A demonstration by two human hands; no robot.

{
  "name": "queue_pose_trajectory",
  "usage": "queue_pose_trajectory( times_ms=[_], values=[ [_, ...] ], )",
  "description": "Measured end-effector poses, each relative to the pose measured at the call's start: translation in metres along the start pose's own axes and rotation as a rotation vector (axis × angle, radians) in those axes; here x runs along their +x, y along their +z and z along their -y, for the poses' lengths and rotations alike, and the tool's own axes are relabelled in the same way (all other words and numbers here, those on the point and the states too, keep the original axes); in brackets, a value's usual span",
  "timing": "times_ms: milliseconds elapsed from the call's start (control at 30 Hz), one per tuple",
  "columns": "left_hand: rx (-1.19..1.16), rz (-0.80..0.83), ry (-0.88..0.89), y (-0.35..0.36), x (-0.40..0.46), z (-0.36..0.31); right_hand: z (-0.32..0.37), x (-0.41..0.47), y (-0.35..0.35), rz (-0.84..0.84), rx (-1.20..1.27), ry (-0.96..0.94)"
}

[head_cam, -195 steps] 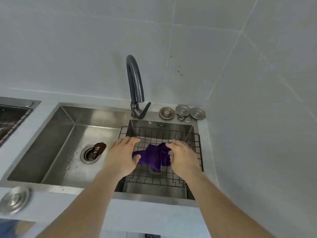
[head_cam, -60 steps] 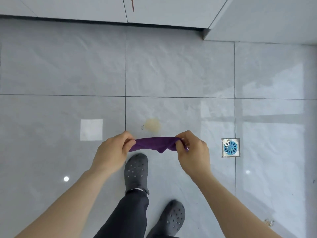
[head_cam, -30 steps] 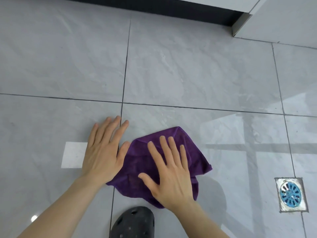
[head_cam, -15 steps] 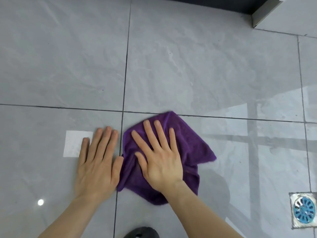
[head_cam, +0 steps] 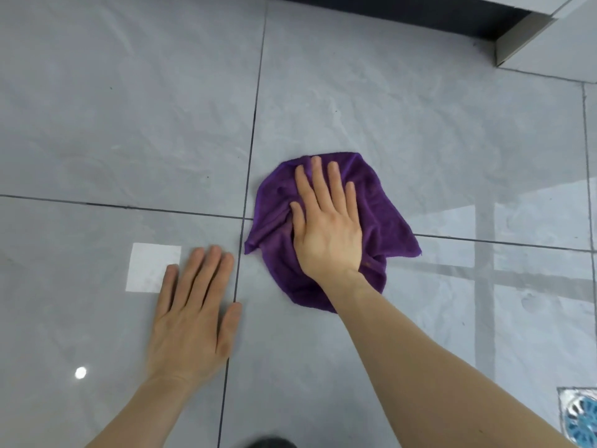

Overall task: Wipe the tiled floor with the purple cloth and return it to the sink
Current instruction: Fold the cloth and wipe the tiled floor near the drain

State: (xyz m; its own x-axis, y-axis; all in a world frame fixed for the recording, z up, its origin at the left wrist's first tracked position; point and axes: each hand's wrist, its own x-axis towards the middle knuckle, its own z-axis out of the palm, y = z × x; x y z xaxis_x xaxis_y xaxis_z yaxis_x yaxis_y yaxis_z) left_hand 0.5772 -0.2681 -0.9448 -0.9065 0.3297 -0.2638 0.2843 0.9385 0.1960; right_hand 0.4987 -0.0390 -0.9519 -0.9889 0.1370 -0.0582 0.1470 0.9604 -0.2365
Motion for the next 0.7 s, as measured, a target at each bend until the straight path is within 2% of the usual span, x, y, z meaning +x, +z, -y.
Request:
queue_pose_trajectory(
  times_ms=[200, 367, 567, 700],
  values=[
    [-0.005, -0.002, 0.000, 0.000, 0.000, -0.001, -0.060, -0.048, -0.014, -0.047, -0.048, 0.267],
    [0.006, -0.012, -0.005, 0.001, 0.000, -0.002, -0.062, -0.099, -0.013, -0.046, -0.031, 0.382],
    [0.007, -0.051, -0.002, 0.001, -0.002, -0.003, -0.039, -0.181, -0.006, -0.018, -0.029, 0.365],
    [0.013, -0.088, 0.004, 0.001, -0.003, -0.005, -0.037, -0.193, -0.006, -0.021, -0.044, 0.348]
  ],
)
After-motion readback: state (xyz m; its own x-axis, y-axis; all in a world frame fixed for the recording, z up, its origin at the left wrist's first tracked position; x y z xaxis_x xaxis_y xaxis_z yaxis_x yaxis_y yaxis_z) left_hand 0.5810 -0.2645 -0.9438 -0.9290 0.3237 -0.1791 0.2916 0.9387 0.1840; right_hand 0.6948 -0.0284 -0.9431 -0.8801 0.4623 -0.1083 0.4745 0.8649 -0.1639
